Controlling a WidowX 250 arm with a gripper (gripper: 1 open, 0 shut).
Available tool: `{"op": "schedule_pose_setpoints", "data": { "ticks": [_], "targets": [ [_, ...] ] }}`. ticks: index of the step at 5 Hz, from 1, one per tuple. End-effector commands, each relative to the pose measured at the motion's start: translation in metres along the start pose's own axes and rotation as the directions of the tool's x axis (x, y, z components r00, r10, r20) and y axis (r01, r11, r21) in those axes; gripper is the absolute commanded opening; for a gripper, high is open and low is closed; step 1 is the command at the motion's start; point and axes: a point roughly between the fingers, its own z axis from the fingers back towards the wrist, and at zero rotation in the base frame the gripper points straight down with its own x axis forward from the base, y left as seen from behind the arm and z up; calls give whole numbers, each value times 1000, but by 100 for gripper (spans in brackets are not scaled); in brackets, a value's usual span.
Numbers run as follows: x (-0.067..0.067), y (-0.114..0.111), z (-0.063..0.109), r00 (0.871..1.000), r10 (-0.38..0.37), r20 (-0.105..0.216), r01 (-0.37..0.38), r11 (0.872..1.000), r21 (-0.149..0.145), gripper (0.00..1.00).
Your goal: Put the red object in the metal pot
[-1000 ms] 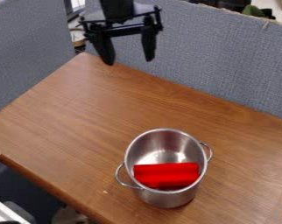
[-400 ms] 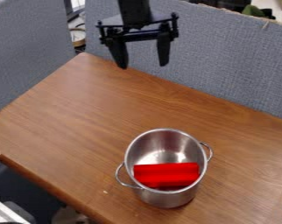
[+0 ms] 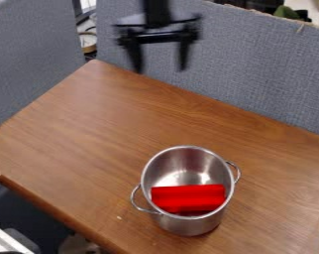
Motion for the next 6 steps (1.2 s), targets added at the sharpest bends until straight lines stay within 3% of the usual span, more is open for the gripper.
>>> {"op": "schedule_pose_setpoints", "data": {
  "ticks": [1, 2, 3, 4, 5, 6],
  "targets": [
    [-7, 46, 16, 999, -6, 34, 7, 1000, -15, 100],
    [-17, 58, 6, 999, -27, 25, 28, 999, -42, 100],
    [-28, 33, -18, 998, 51, 31, -49, 998, -50, 100],
    [-31, 5, -31, 983, 178, 48, -176, 983, -45, 100],
    [10, 25, -42, 993, 91, 75, -89, 996, -33, 100],
    [38, 38, -47, 996, 56, 66, -55, 998, -20, 100]
  ]
}}
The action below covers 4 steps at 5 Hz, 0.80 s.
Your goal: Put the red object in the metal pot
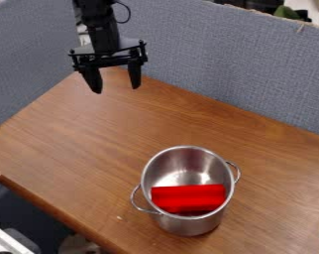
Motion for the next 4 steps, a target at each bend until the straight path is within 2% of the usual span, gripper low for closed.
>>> {"op": "schedule_pose_setpoints", "data": {
  "ticks": [1, 2, 3, 4],
  "targets": [
    [-16, -28, 2, 999, 31, 34, -31, 999, -17, 100],
    [-34, -50, -11, 997, 58, 43, -57, 998, -23, 100],
    [-45, -39, -20, 998, -58, 32, 59, 998, -38, 100],
    [-60, -25, -24, 994, -99, 38, 101, 994, -50, 100]
  ]
}}
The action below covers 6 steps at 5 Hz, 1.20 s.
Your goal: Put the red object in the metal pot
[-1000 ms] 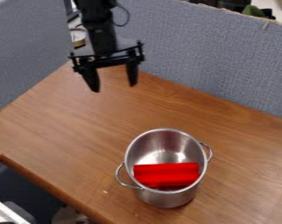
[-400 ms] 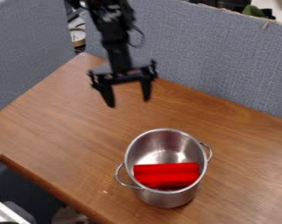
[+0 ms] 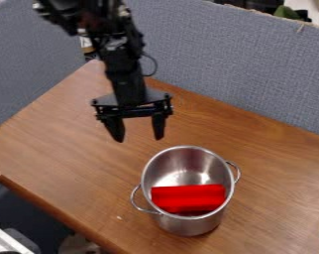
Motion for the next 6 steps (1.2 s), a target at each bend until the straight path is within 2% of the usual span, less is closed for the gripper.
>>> {"op": "schedule_pose_setpoints", "data": {
  "ticks": [1, 2, 3, 4, 5, 6],
  "targets": [
    [-14, 6, 0, 996, -76, 53, 77, 997, -18, 100],
    [-7, -23, 24, 996, -63, 62, 61, 998, 21, 100],
    [2, -50, 44, 996, -48, 71, 46, 998, 36, 100],
    [-10, -55, 45, 963, -266, 37, 266, 964, 16, 100],
    [-29, -52, 35, 891, -454, 0, 454, 891, -14, 100],
    [-22, -38, 67, 844, -535, -27, 534, 845, -32, 100]
  ]
}}
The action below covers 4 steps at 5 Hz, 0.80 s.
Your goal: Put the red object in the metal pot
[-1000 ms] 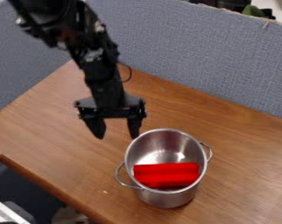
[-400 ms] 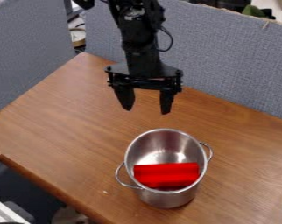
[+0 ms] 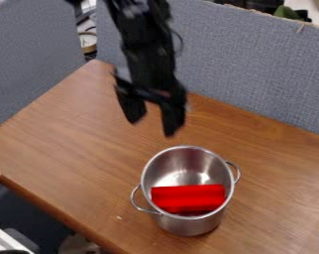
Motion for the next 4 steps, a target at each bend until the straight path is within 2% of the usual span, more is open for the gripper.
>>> {"op": "schedule_pose_setpoints", "data": {
  "ticks": [1, 2, 3, 4],
  "targets": [
    [8, 21, 39, 996, -76, 38, 77, 997, -25, 100],
    [31, 44, 48, 992, 113, 63, -112, 994, -12, 100],
    [35, 47, 50, 946, 312, 82, -313, 950, -1, 100],
    [48, 56, 52, 909, 409, 85, -410, 912, -3, 100]
  ]
}}
